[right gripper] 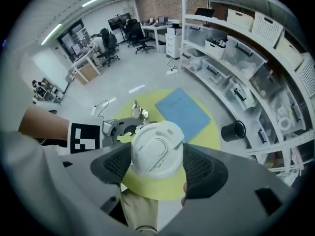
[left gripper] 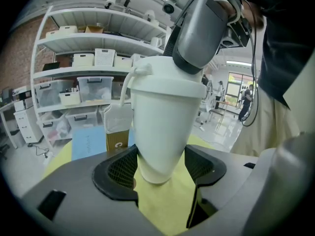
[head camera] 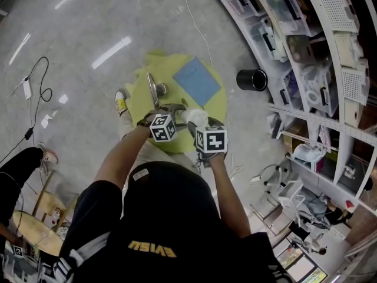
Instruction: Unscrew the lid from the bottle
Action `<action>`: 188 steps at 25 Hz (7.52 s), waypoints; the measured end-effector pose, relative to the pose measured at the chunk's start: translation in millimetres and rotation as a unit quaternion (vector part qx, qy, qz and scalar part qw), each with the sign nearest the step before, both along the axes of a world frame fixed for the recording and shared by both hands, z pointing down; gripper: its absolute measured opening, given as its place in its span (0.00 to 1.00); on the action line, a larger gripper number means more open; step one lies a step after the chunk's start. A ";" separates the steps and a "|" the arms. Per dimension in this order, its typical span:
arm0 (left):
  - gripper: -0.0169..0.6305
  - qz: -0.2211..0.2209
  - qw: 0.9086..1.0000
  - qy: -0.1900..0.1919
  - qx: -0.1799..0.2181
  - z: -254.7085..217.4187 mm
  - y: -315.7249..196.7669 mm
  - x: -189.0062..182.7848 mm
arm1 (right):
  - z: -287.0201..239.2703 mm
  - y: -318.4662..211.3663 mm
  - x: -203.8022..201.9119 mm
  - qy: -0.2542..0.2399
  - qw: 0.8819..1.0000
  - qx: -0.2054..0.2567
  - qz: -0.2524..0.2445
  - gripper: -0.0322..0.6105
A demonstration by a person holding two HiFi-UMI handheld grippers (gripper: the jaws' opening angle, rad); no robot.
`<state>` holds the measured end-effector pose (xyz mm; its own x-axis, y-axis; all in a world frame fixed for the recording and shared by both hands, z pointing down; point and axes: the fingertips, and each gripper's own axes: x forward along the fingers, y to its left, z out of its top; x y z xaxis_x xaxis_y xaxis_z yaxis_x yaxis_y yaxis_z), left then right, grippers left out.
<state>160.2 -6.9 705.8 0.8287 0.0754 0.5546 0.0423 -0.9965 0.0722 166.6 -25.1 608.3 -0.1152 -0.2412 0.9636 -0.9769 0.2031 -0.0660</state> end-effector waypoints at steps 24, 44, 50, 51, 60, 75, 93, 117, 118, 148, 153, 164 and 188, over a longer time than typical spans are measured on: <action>0.51 0.004 1.000 -0.003 -0.001 -0.5 -1.4 -0.7 | 0.4 0.4 -7.6 0.008 0.988 -0.021 -0.155 0.56; 0.50 0.003 1.000 -0.009 -0.001 4.6 0.2 -4.3 | 6.8 1.6 -15.5 0.039 0.966 -0.033 -0.255 0.56; 0.50 -0.003 1.000 -0.010 -0.001 2.1 -2.9 -0.4 | -14.0 -13.3 -11.7 -0.026 0.997 0.038 -0.060 0.65; 0.50 -0.004 1.000 -0.011 -0.002 2.3 -1.7 -1.3 | -15.5 -13.8 -8.0 -0.019 0.998 0.048 -0.032 0.65; 0.50 -0.016 1.000 -0.012 -0.007 1.9 0.9 1.6 | 2.4 -3.6 2.7 0.001 0.998 0.034 0.052 0.63; 0.49 -0.003 1.000 -0.018 0.003 5.2 -3.8 -2.3 | 4.9 -6.0 -6.4 0.010 0.998 0.020 -0.065 0.61; 0.49 0.006 1.000 -0.020 0.004 6.8 -0.1 -8.8 | 5.6 2.1 -22.1 0.012 0.966 0.002 -0.257 0.61; 0.48 0.008 0.999 -0.032 0.004 6.5 0.3 -4.1 | 4.2 6.1 -0.8 0.002 1.000 0.013 0.000 0.63; 0.48 0.007 0.999 -0.032 0.004 6.4 -0.6 -4.1 | 4.7 5.4 -1.1 0.006 1.000 0.014 -0.007 0.63; 0.48 -0.028 0.997 -0.074 -0.007 9.9 -1.8 -12.1 | 0.4 7.5 -11.4 0.033 0.984 0.046 -0.171 0.56; 0.48 -0.050 0.995 -0.089 -0.009 2.4 7.7 -25.9 | -4.1 13.6 -3.7 0.021 0.986 0.056 -0.156 0.56; 0.46 -0.154 0.987 -0.041 0.010 -83.8 5.9 -97.5 | -40.6 22.5 10.5 -0.081 0.987 0.135 -0.044 0.56; 0.28 -0.225 0.953 0.014 0.201 -233.2 -9.9 -134.0 | -139.5 135.7 77.5 -0.219 0.906 0.293 0.215 0.56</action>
